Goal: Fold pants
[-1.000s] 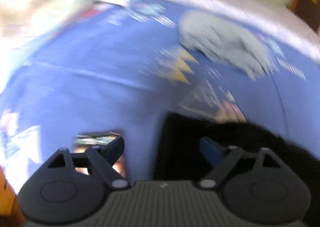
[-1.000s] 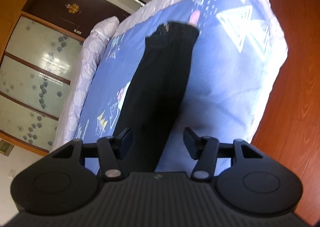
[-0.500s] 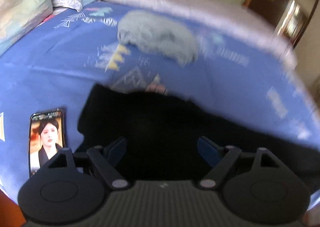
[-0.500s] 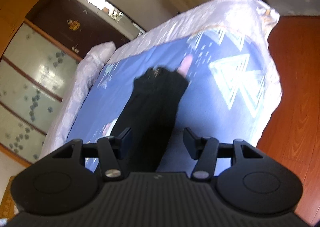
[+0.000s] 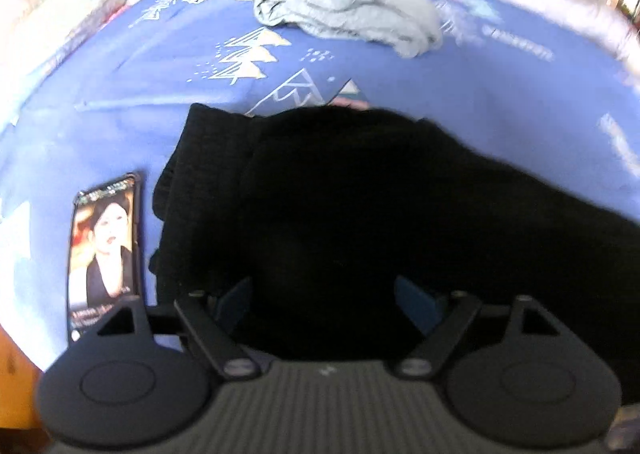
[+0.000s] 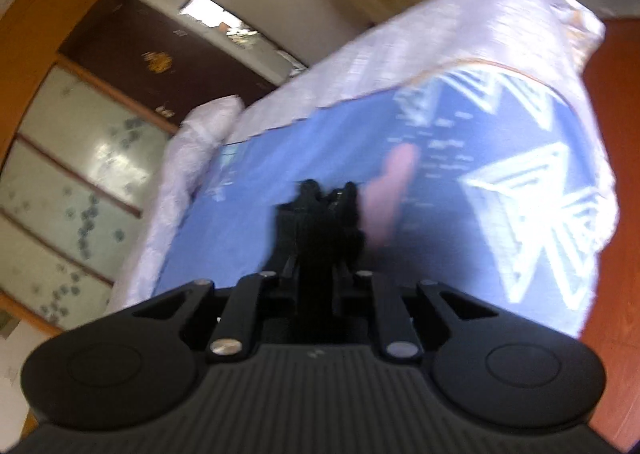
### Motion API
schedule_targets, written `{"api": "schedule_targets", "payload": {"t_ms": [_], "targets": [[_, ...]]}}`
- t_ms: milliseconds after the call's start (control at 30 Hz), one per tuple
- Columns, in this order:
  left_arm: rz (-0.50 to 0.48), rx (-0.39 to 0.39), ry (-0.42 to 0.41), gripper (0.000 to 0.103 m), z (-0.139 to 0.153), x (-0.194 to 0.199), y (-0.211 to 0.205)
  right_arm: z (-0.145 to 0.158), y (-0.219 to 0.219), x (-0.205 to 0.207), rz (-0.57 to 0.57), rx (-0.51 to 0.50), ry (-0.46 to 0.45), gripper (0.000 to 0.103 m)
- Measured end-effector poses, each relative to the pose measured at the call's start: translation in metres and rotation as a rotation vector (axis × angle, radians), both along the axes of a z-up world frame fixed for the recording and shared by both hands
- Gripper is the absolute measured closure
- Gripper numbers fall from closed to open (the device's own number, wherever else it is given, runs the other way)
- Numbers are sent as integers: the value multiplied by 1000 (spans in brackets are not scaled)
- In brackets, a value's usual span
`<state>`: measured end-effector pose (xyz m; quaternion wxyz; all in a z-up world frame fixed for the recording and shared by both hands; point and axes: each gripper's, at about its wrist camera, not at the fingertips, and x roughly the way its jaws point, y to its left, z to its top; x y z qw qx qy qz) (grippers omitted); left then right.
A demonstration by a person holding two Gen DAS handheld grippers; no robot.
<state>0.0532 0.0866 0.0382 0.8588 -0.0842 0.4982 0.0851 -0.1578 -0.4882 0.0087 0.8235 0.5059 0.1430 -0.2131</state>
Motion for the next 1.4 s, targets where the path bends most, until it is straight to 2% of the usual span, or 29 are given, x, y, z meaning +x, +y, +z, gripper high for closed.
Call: {"api": "schedule_targets", "payload": {"t_ms": [100,200,267,367,433,500,600,633,667,733,767,800,833,967,1033,1067,1100,1167,1233,1267,1367,1400], "targets": [[-34,-120,-59,22,17,-14,1,37,33,8,132,-62,-74,87],[-78,-227,-118,20,30,-27,-1,71,88,23,319,-143,-122,86],[-105,-300,-139,19,34,-34,-3,85,134,33,447,-209,-130,86],[-143,-389,-136,19,29,-40,-7,90,202,52,622,-287,-112,86],[-162,-432,-116,19,21,-43,-13,85,247,66,739,-329,-79,87],[-171,-439,-77,18,9,-44,-21,72,288,84,847,-357,-4,87],[-187,-449,-29,18,-6,-49,-30,27,341,115,1009,-429,220,85],[-194,-452,-14,18,-10,-54,-34,16,350,115,1022,-455,241,85],[-201,-453,-2,18,-15,-57,-38,18,352,108,1005,-494,210,84],[-221,-457,20,18,-23,-62,-38,27,356,102,1029,-537,221,82],[-227,-459,29,18,-26,-62,-39,32,353,101,1043,-524,213,72],[-231,-461,34,18,-28,-63,-40,37,348,96,1052,-484,191,56],[-234,-459,31,17,-28,-62,-40,43,340,91,1049,-448,157,52],[-229,-489,10,17,-25,-66,-36,67,328,73,981,-423,57,53],[-221,-499,9,17,-26,-66,-32,70,325,79,931,-398,31,55],[-217,-501,9,17,-26,-66,-30,70,324,81,913,-385,28,61],[-213,-504,6,17,-25,-67,-28,67,323,83,899,-370,38,68],[-203,-505,-5,17,-24,-71,-23,51,324,101,895,-327,102,74],[-179,-509,-20,17,-22,-73,-17,18,335,116,938,-317,232,75],[-162,-514,-27,17,-21,-76,-11,6,337,115,922,-329,211,82],[-86,-526,-54,16,-20,-84,14,12,330,119,900,-251,223,83],[-50,-535,-64,15,-21,-87,25,16,330,118,899,-253,226,83]]}}
